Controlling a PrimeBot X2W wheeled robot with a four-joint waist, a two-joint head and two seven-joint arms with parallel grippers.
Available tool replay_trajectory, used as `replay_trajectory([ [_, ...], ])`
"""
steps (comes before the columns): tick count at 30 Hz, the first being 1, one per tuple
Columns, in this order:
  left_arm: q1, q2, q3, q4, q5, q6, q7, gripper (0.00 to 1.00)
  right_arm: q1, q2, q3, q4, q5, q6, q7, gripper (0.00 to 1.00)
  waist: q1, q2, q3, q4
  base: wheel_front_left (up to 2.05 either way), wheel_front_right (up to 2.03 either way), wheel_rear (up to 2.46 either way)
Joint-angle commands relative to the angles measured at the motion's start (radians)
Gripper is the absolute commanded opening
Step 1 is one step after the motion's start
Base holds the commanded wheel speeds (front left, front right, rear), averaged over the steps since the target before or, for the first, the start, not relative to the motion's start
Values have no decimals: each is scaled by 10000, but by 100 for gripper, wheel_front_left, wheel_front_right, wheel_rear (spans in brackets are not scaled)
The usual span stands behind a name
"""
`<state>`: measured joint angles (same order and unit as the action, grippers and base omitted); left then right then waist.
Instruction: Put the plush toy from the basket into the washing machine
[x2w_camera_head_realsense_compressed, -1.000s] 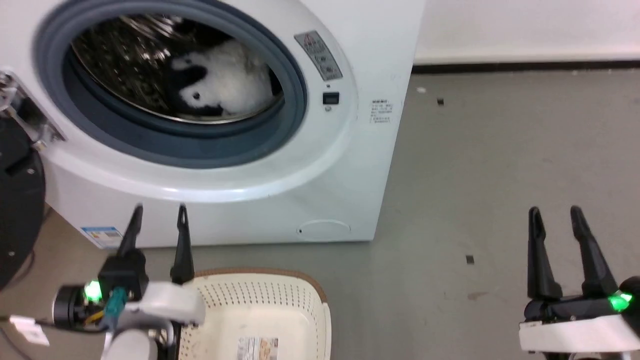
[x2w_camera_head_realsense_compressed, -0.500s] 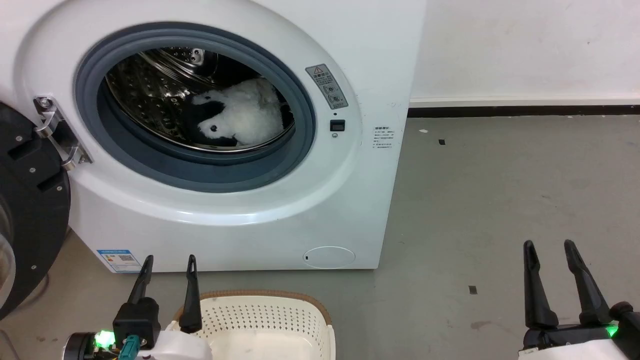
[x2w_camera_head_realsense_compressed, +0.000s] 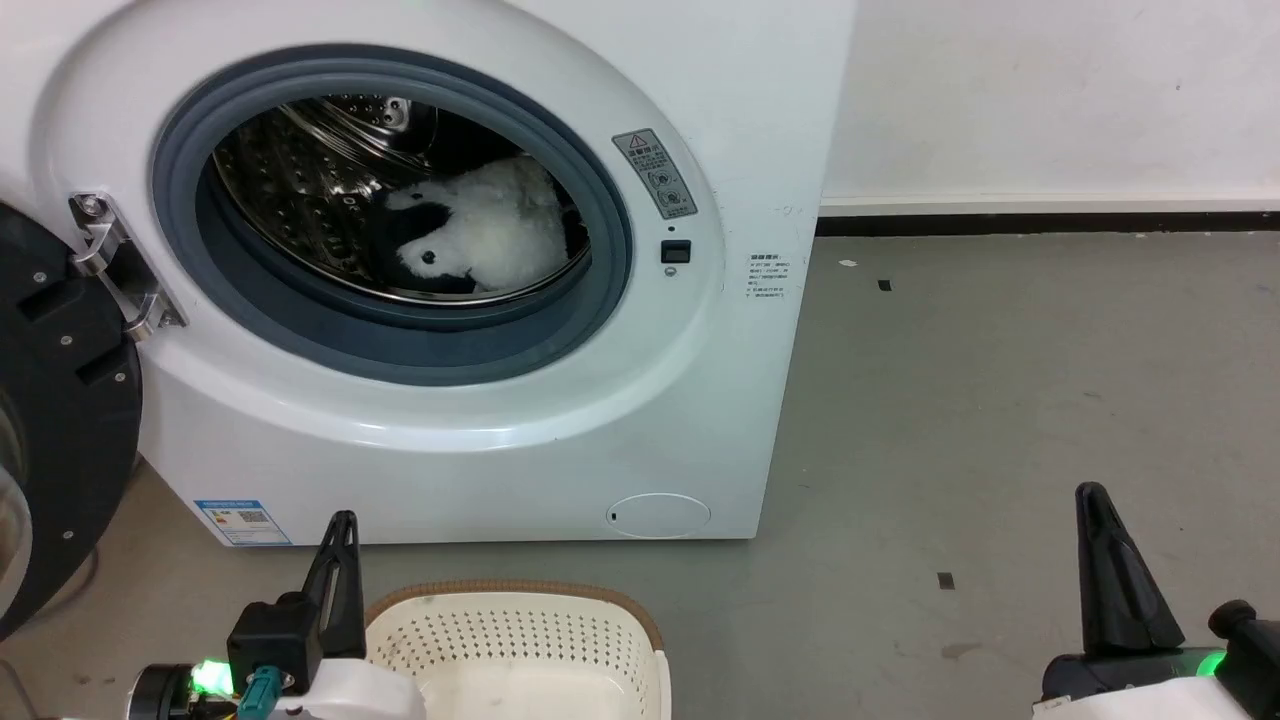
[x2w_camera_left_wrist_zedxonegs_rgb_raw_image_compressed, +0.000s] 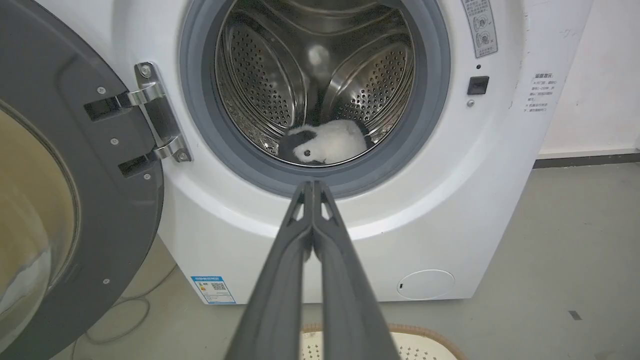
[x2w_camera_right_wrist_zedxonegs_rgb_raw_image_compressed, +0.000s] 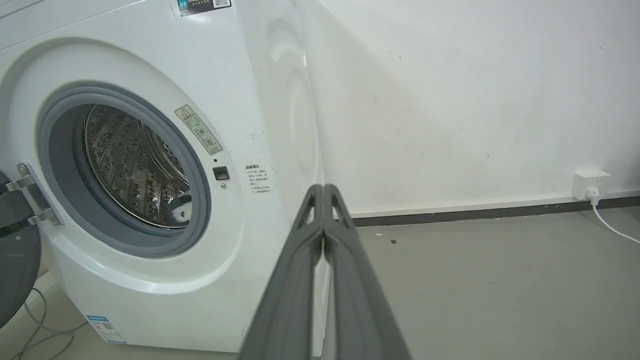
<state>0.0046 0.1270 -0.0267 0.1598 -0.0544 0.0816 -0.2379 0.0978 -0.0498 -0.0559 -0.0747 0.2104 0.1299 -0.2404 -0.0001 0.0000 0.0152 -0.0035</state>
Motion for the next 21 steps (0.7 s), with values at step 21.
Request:
replay_trajectory([
  [21, -12, -175, 65, -359, 133, -179, 452, 0, -241, -1, 121, 166, -453, 2, 468, 0, 1, 0, -28, 7, 0, 0, 0],
])
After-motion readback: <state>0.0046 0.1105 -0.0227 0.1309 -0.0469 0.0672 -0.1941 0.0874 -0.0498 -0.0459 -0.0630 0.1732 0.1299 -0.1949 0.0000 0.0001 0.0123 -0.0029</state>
